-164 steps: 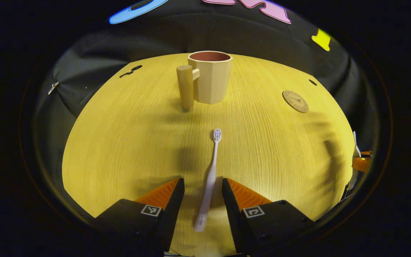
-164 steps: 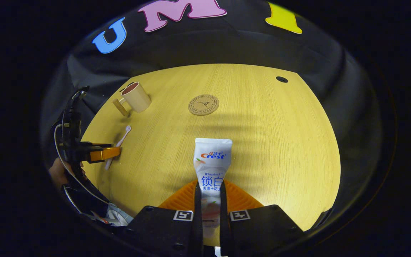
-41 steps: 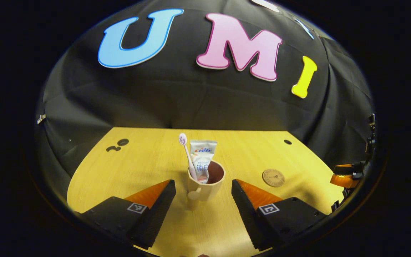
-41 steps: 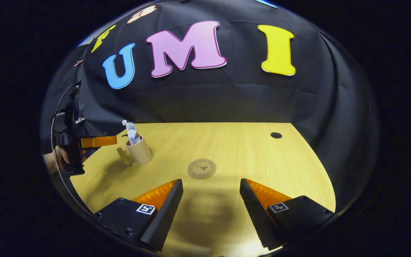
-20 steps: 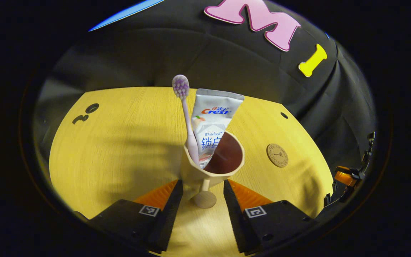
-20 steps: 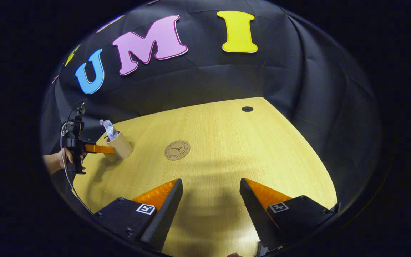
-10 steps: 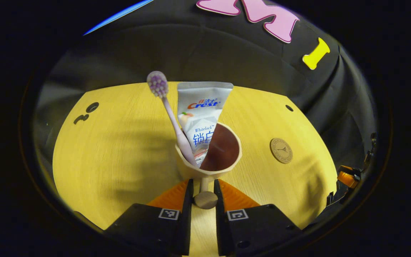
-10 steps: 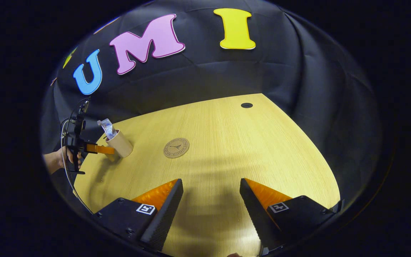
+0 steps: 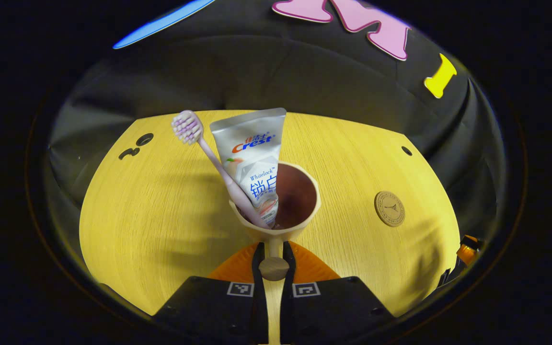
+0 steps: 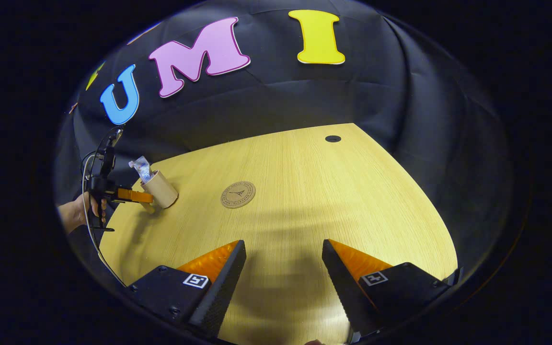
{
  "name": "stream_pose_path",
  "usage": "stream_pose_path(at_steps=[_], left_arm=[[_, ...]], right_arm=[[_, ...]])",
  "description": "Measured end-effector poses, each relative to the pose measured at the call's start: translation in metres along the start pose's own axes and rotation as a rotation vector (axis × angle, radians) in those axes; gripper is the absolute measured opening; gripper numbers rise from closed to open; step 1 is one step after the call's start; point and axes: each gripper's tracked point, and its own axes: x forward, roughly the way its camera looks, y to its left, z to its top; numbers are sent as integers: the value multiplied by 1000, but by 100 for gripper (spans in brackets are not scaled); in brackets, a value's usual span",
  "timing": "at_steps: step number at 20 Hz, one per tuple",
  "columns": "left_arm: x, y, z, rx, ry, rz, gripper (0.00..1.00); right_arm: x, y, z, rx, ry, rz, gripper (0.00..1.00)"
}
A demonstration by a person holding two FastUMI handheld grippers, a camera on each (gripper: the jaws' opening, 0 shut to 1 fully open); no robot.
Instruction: Put the toothbrush and toothpaste on the desktop into the cup, then pick up the cup and place it on the coaster on the desktop.
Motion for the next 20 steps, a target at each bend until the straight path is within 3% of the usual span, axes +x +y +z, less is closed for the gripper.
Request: stream_pose_path(at_steps=[5, 9, 20], left_arm=[[-17, 14, 11, -25, -62, 39, 14], [-35, -4, 29, 7, -118, 15, 14], [-13, -147, 35, 301, -110, -226, 14]], right_arm=[[-3, -3, 4, -12, -7, 2, 98], [-7, -4, 7, -28, -14, 8, 98], [-38, -7, 1, -15, -38, 16, 99]])
